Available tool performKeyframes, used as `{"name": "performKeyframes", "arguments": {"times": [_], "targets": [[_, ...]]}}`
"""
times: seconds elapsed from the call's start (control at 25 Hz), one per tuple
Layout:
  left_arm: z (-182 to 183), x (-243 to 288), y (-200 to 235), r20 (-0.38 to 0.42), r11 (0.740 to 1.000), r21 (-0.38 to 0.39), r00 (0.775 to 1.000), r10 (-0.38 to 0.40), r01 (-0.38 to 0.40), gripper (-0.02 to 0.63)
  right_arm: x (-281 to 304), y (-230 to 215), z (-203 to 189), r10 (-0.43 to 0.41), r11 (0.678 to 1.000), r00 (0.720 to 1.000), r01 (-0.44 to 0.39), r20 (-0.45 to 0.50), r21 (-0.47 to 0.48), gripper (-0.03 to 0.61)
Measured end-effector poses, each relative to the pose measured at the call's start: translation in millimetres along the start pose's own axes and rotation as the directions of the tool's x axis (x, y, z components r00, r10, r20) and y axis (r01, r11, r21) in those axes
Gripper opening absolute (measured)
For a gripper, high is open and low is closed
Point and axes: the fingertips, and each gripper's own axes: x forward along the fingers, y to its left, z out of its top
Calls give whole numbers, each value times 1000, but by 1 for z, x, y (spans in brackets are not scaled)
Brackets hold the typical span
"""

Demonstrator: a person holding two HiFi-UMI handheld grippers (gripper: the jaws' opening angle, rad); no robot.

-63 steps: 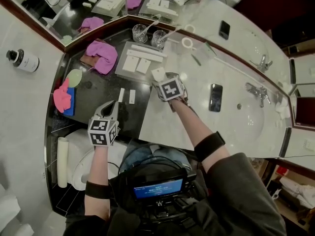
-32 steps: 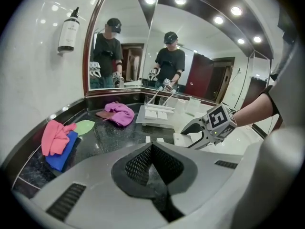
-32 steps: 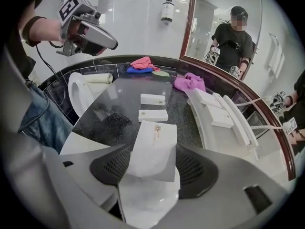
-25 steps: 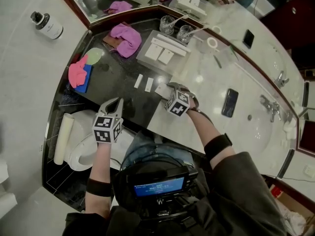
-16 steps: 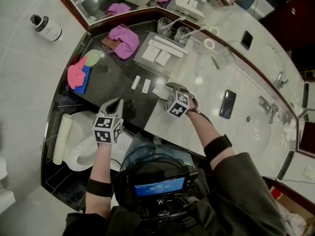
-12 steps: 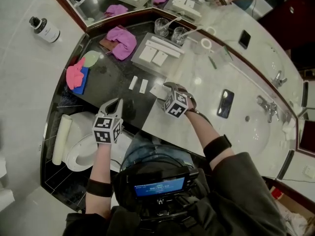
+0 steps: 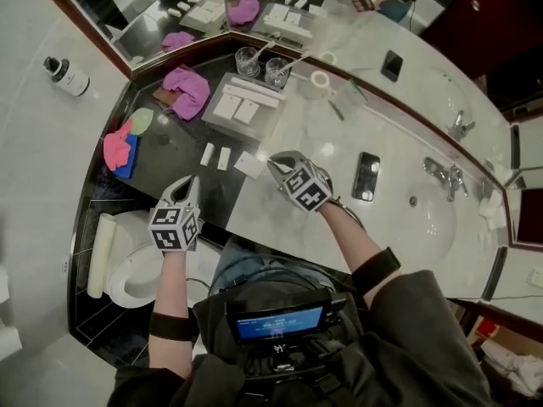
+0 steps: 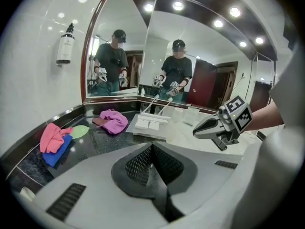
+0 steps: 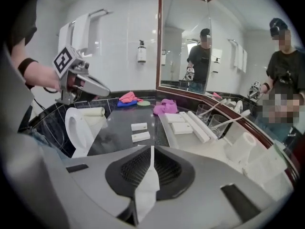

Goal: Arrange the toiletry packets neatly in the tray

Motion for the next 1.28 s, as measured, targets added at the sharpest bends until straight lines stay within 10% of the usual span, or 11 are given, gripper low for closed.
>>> {"name": "performKeyframes", "arguments": {"times": [0.68, 1.28], "targets": [[13, -5, -74, 67, 999, 37, 997, -40, 38, 2, -131, -19, -50, -146, 943, 979, 94, 141, 320, 11], [13, -3, -100, 86, 997, 30, 993, -77, 74, 2, -158, -18, -70, -200, 915, 969, 131, 146, 381, 11]]}}
